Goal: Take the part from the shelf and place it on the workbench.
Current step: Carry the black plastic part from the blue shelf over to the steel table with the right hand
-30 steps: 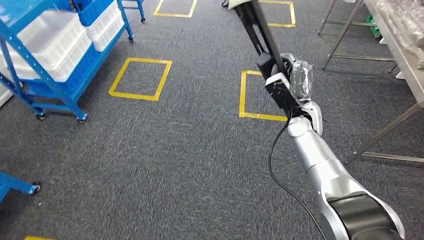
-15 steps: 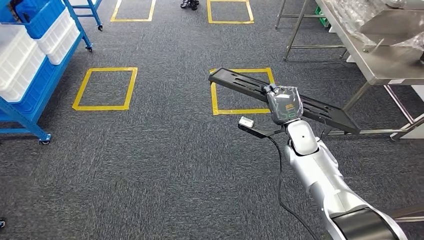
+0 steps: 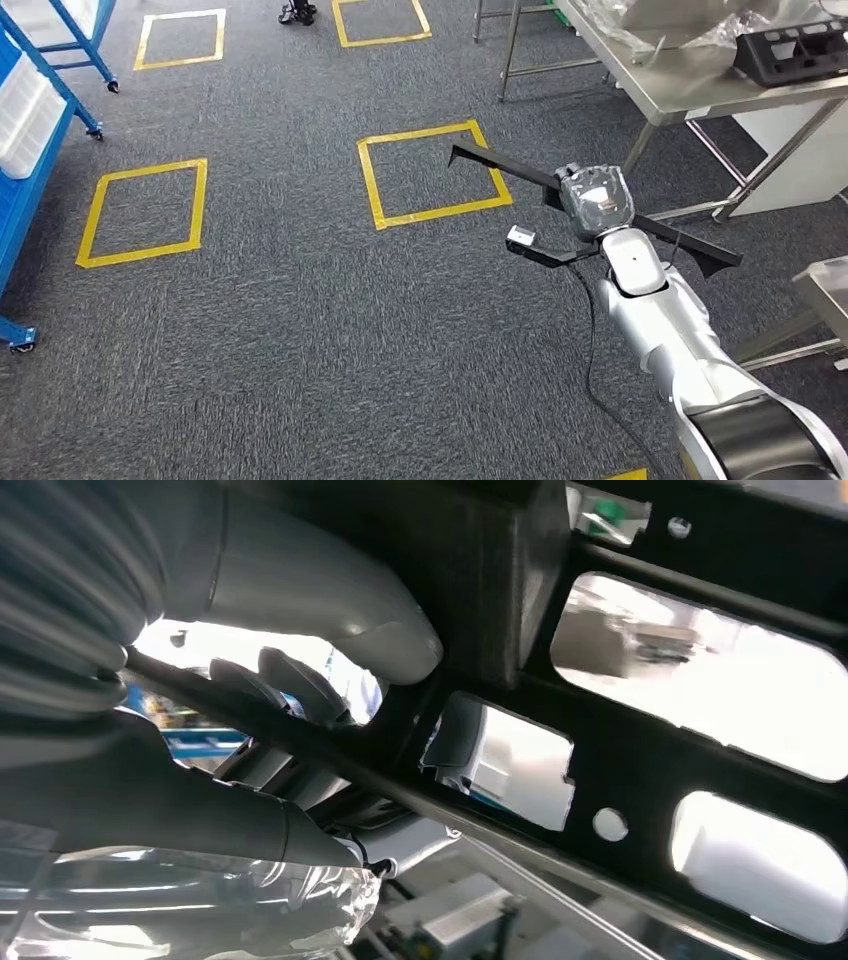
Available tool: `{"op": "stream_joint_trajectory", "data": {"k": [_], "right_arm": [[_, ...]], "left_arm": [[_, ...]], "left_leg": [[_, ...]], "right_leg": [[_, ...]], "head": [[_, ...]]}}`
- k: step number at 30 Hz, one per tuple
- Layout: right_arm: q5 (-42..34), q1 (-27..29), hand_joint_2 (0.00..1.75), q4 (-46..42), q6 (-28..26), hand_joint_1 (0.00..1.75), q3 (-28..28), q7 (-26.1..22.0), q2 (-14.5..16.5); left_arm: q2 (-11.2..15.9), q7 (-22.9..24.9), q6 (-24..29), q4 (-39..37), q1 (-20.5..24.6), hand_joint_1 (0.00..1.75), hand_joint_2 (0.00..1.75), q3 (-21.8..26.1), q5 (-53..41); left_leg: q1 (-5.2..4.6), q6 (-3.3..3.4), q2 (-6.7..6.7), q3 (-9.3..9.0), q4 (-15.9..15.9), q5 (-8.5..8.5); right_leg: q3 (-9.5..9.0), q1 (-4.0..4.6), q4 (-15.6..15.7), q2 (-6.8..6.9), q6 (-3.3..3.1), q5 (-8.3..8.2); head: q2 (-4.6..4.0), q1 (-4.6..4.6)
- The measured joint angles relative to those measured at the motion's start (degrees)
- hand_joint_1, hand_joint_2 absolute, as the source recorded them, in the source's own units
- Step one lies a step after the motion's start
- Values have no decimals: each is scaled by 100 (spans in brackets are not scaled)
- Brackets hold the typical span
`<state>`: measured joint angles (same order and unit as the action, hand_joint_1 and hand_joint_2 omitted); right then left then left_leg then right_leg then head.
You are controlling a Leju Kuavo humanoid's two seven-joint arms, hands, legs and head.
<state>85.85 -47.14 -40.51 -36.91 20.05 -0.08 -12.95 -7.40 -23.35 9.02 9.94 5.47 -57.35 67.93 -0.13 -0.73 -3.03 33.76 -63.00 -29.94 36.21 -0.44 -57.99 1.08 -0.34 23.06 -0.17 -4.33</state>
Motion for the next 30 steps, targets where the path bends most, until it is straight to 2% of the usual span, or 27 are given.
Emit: {"op": "stream_joint_trajectory", "data": {"k": [1, 2, 3, 4, 5, 6, 7, 9, 10, 11, 12, 13, 14, 15, 17, 19, 20, 22, 23, 24, 26, 27, 28, 29, 30], "right_arm": [[-4, -46, 175, 52, -8, 175, 20, 3, 14], [-5, -82, 175, 105, -14, 175, 43, 7, 30], [-5, -103, 175, 150, -18, 175, 62, 11, 42], [-6, -112, 175, 188, -20, 175, 76, 13, 49], [-6, -112, 175, 222, -22, 175, 88, 14, 55], [-9, -115, 175, 249, -24, 175, 97, 15, 60], [-15, -124, 175, 273, -27, 175, 105, 16, 65], [-49, -172, 175, 330, -39, 175, 118, 21, 73], [-70, -201, 175, 363, -50, 175, 121, 25, 74], [-87, -225, 175, 398, -63, 175, 125, 33, 75], [-93, -239, 175, 431, -75, 175, 131, 45, 75], [-90, -243, 175, 464, -89, 175, 141, 65, 75], [-80, -252, 175, 495, -101, 175, 151, 86, 73], [-70, -271, 175, 525, -112, 175, 162, 106, 73], [-62, -328, 175, 581, -135, 175, 190, 112, 80], [-66, -366, 175, 631, -152, 175, 214, 88, 93], [-68, -373, 175, 648, -157, 175, 219, 78, 96], [-70, -378, 175, 660, -159, 175, 222, 72, 98], [-73, -387, 175, 680, -160, 175, 226, 59, 99], [-77, -414, 175, 712, -160, 175, 233, 39, 101], [-82, -576, 175, 812, -164, 175, 249, 18, 123], [-76, -657, 175, 857, -170, 175, 255, 30, 133], [-69, -726, 175, 898, -176, 175, 260, 54, 142], [-61, -745, 175, 929, -180, 175, 264, 79, 142], [-54, -767, 175, 956, -181, 175, 271, 99, 141]], "left_arm": [[-1, -1, 5, 0, -3, 0, 175, 0, -3], [0, -1, 12, 0, -8, 0, 175, 0, -5], [1, 0, 19, 0, -13, 0, 175, 0, -5], [1, 1, 27, 0, -14, 0, 175, 0, -5], [2, 1, 36, 0, -12, 0, 175, 0, -5], [2, 2, 40, 0, -7, 0, 175, 0, -6], [2, 3, 45, 0, -1, 0, 175, 0, -6], [2, 14, 53, 0, 7, 0, 175, 0, -5], [2, 27, 57, 0, 6, 0, 175, 0, -5], [2, 44, 61, 0, 2, 0, 175, 0, -5], [1, 61, 65, 0, -3, 0, 175, 0, -6], [-1, 83, 73, -1, -7, 0, 175, 0, -7], [-2, 98, 79, -1, -9, 0, 175, 0, -9], [-5, 110, 89, -2, -12, 0, 175, 0, -11], [-9, 123, 118, -2, -28, 0, 175, 0, -10], [-11, 128, 154, -2, -43, 0, 175, 0, -3], [-11, 128, 166, -2, -46, 0, 175, 0, 1], [-11, 128, 172, -2, -46, 0, 175, 0, 4], [-13, 126, 179, -2, -46, 0, 175, 0, 14], [-16, 119, 190, -2, -46, 0, 175, 0, 26], [-31, 91, 227, -1, -42, 0, 175, 0, 51], [-39, 78, 242, 0, -41, 0, 175, 0, 58], [-46, 68, 251, 0, -38, 0, 175, 0, 67], [-50, 63, 251, 1, -35, 0, 175, 0, 78], [-54, 58, 250, 2, -30, 0, 175, 1, 88]], "left_leg": [[12, -6, 163, 163, -362, -182], [16, -5, 233, 359, -761, -364], [17, -3, 257, 534, -1096, -481], [19, 0, 266, 649, -1283, -498], [22, 7, 275, 658, -1231, -386], [29, 15, 304, 563, -951, -170], [42, 23, 383, 406, -541, 82], [80, 35, 665, 135, 127, 369], [85, 47, 758, 80, 274, 401], [78, 65, 785, 64, 311, 383], [73, 97, 714, 60, 336, 401], [70, 137, 636, 47, 368, 420], [75, 178, 559, 34, 403, 444], [79, 211, 482, 26, 437, 466], [58, 246, 341, 24, 461, 475], [39, 259, 223, 25, 460, 464], [36, 262, 193, 25, 460, 460], [36, 263, 175, 25, 459, 458], [36, 263, 142, 22, 459, 455], [35, 259, 85, 15, 458, 447], [-1, 212, -133, -25, 456, 402], [-18, 181, -236, -51, 458, 377], [-36, 147, -331, -79, 463, 354], [-33, 115, -361, -93, 461, 327], [-28, 85, -301, -89, 407, 272]], "right_leg": [[1, 5, -2, -71, -22, 1], [2, 9, -8, -146, -43, 2], [2, 15, -14, -232, -51, 3], [2, 19, -24, -324, -54, 4], [2, 19, -38, -413, -51, 8], [2, 15, -56, -502, -43, 16], [5, 8, -80, -584, -28, 27], [49, 2, -131, -731, 25, 43], [80, -9, -145, -795, 61, 39], [109, -22, -144, -866, 101, 25], [126, -36, -130, -943, 145, 3], [140, -45, -128, -940, 181, 2], [178, -36, -184, -840, 208, 47], [265, -23, -353, -668, 231, 156], [591, -12, -1038, -280, 260, 513], [887, -26, -1668, -157, 280, 756], [954, -31, -1807, -146, 284, 795], [978, -33, -1855, -143, 286, 797], [953, -34, -1807, -137, 287, 744], [828, -34, -1575, -112, 282, 600], [356, 36, -671, 107, 195, 226], [151, 74, -276, 185, 145, 92], [43, 110, -59, 227, 93, 46], [27, 87, -42, 159, 67, 39], [7, 63, -19, 91, 38, 30]], "head": [[0, -1], [0, -2], [-1, -2], [-1, -1], [-1, -1], [-1, 0], [-1, 1], [0, 1], [0, 2], [0, 2], [1, 2], [1, 2], [1, 3], [1, 4], [-1, 6], [-1, 6], [-1, 7], [-1, 7], [-1, 7], [-1, 7], [0, 6], [0, 6], [0, 6], [0, 6], [0, 7]]}}
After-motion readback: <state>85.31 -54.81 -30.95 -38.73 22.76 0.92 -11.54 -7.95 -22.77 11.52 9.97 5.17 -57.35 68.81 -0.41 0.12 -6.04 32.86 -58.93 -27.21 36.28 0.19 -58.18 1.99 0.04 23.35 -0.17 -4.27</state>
